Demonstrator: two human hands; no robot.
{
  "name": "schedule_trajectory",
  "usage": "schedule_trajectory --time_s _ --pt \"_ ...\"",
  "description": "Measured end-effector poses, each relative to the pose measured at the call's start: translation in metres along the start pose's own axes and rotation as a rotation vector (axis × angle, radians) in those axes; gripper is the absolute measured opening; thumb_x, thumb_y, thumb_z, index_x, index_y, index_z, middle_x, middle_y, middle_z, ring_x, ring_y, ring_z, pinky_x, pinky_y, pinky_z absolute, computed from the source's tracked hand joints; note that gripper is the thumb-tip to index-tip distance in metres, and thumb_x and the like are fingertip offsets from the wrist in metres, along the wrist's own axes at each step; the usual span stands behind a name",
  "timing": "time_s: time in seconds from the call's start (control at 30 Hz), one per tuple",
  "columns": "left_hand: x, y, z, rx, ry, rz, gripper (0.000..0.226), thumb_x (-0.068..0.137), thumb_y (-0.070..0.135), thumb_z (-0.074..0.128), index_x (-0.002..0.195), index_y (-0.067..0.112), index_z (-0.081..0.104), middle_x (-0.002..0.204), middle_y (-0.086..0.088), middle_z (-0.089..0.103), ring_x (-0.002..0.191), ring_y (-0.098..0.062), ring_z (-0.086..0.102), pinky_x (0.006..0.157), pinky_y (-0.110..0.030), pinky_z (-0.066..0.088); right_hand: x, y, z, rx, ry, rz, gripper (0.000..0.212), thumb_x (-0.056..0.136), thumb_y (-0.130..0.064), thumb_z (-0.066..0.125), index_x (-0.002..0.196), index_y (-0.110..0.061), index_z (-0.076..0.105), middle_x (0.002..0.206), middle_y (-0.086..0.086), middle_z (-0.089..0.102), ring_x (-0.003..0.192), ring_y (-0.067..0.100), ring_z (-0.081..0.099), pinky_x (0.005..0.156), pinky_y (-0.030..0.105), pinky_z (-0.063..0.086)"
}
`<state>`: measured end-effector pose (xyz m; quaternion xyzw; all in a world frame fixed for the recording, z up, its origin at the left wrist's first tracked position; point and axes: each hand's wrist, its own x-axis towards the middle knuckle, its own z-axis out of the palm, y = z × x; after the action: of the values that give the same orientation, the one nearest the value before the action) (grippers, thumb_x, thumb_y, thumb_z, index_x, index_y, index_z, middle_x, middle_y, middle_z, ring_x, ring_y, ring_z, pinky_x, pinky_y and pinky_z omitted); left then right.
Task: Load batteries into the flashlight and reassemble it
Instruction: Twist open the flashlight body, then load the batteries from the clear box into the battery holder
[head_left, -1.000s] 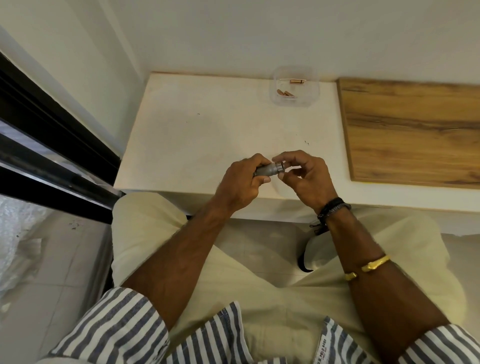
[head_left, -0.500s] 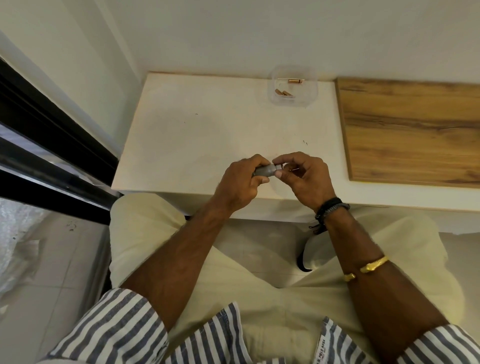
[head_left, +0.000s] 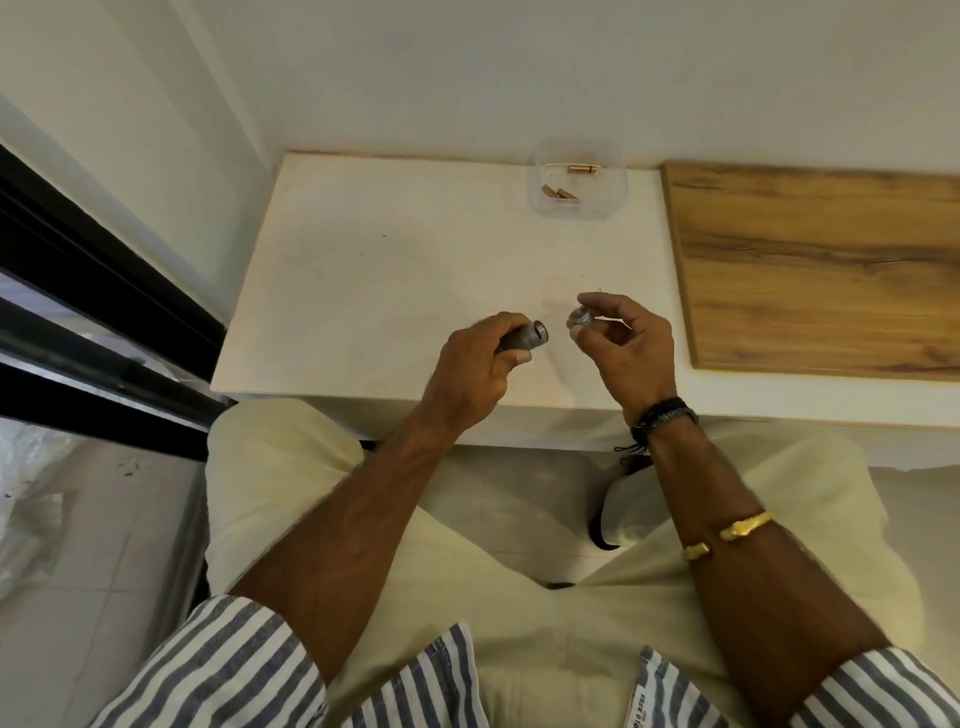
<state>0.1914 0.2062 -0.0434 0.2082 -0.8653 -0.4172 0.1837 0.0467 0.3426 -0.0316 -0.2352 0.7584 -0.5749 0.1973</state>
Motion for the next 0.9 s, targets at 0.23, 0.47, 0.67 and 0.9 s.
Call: schedule_trajectory --time_s 0.23,0.47,0.67,0.9 --pt "0.002 -0.006 0.0 -0.104 0.135 -0.027 0.029 0.091 0.009 0.069 0.119 0.011 0.064 0.106 0.001 0.074 0.098 -0.013 0.067 0.088 -0.026 0.054 0.027 0.018 0.0 -0.029 0.24 0.108 0.021 0.077 -0.023 0.08 0.097 -0.025 0.075 0.093 -0.007 0.078 0.084 0.009 0.075 0.085 0.042 0.063" --pt "0.007 -0.017 0.0 -0.108 0.133 -0.041 0.029 0.091 0.014 0.068 0.12 0.016 0.064 0.107 0.008 0.072 0.099 -0.01 0.067 0.089 -0.018 0.051 0.06 0.034 0.007 -0.303 0.325 0.109 0.022 0.082 -0.028 0.078 0.104 -0.025 0.077 0.095 -0.013 0.076 0.073 0.01 0.064 0.075 0.029 0.057" --pt "0.004 -0.017 -0.001 -0.105 0.128 -0.034 0.027 0.092 0.015 0.066 0.119 0.018 0.064 0.105 0.01 0.072 0.098 -0.009 0.067 0.087 -0.015 0.05 0.063 0.037 0.007 -0.424 0.314 0.172 0.019 0.086 -0.031 0.076 0.105 -0.03 0.076 0.103 -0.011 0.076 0.082 0.015 0.068 0.072 0.028 0.053" --pt "0.002 -0.016 0.0 -0.078 0.099 -0.031 0.026 0.091 0.014 0.067 0.117 0.02 0.063 0.102 0.011 0.07 0.093 -0.01 0.064 0.084 -0.02 0.05 0.06 0.036 0.004 -0.433 0.283 0.176 0.03 0.084 -0.028 0.08 0.113 -0.025 0.073 0.113 -0.004 0.072 0.085 0.017 0.067 0.077 0.03 0.054"
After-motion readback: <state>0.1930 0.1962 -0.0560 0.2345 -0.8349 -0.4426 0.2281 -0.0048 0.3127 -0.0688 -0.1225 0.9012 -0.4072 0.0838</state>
